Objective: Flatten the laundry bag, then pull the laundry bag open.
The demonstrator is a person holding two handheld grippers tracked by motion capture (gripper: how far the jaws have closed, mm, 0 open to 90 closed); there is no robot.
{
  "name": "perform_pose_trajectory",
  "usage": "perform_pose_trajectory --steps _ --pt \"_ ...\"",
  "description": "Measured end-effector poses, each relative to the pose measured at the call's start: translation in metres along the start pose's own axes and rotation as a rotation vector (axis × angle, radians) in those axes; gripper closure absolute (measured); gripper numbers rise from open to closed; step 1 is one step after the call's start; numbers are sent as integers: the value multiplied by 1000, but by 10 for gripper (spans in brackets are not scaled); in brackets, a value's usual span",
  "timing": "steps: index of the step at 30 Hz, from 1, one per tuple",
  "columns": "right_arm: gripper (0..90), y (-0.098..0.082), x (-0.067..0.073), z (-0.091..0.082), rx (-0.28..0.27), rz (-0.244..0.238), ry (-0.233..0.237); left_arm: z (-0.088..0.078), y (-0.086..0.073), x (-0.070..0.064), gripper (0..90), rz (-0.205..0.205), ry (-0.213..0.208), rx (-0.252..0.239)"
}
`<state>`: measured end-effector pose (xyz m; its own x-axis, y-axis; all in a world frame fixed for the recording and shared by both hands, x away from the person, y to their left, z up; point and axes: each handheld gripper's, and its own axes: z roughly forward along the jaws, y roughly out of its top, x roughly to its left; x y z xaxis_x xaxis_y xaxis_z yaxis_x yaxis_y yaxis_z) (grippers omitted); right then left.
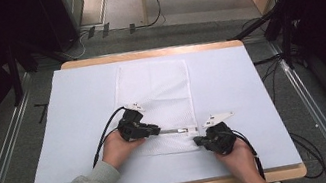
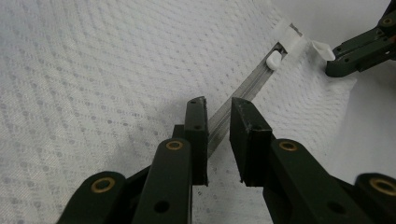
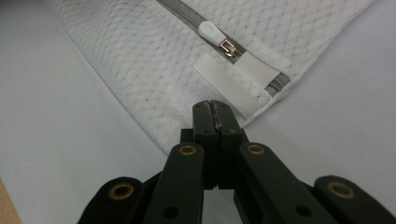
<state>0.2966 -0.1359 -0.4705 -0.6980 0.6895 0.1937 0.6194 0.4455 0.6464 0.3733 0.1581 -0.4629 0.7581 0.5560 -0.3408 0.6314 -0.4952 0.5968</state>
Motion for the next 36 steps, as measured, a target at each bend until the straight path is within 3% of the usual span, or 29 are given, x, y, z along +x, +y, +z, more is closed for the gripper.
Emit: perform_pose_trajectory --steps 7,12,20,30,33,36 --pt "900 2 -1 -3 12 17 15 -8 3 2 751 -16 -10 -27" --pt "900 9 -8 -8 -30 29 23 -12 7 1 684 -39 -33 -49" --pt "900 21 -22 -10 -76 49 1 -10 17 -7 624 -20 -49 -49" --pt "900 27 -28 3 -60 57 5 0 26 -18 674 -2 -68 -46" --pt "900 27 -28 7 -47 55 9 5 29 -21 725 -22 -83 -47" --pt "900 27 -28 10 -33 54 12 11 32 -26 783 -11 -88 -37"
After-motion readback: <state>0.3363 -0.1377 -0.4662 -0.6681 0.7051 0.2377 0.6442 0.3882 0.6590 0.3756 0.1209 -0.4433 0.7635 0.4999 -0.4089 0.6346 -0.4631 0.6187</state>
